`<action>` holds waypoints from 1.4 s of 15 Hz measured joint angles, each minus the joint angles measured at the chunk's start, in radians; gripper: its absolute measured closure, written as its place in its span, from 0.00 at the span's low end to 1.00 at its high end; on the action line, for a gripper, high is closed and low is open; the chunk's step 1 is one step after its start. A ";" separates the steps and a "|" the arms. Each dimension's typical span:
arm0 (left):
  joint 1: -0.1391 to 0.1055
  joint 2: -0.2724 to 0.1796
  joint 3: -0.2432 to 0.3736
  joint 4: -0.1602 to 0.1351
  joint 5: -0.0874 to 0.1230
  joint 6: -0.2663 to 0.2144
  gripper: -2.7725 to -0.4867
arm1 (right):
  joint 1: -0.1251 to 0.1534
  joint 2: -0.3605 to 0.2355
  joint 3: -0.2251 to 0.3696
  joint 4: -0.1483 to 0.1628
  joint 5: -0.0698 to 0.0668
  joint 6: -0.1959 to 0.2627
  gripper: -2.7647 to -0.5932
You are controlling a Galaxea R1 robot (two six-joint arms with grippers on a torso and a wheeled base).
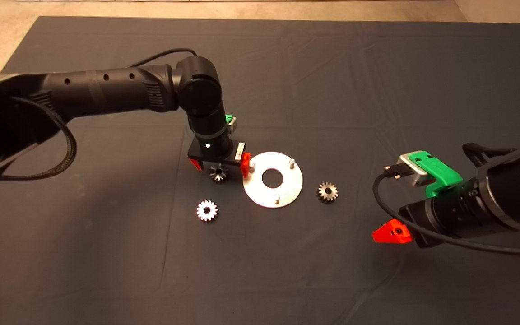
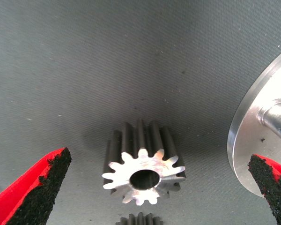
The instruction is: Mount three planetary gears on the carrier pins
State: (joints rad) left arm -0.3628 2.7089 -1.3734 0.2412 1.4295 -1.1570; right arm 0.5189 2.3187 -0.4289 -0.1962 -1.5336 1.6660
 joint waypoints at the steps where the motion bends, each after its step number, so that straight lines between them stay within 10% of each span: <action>1: 0.000 0.000 0.000 0.001 0.000 0.000 0.01 | 0.000 0.000 0.000 0.000 0.000 0.000 0.01; 21: 0.012 -0.014 0.003 0.006 -0.002 0.007 0.37 | 0.000 0.000 0.000 0.000 0.000 0.000 0.01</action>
State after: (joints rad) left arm -0.3511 2.6949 -1.3700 0.2477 1.4279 -1.1496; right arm 0.5189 2.3187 -0.4289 -0.1962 -1.5336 1.6660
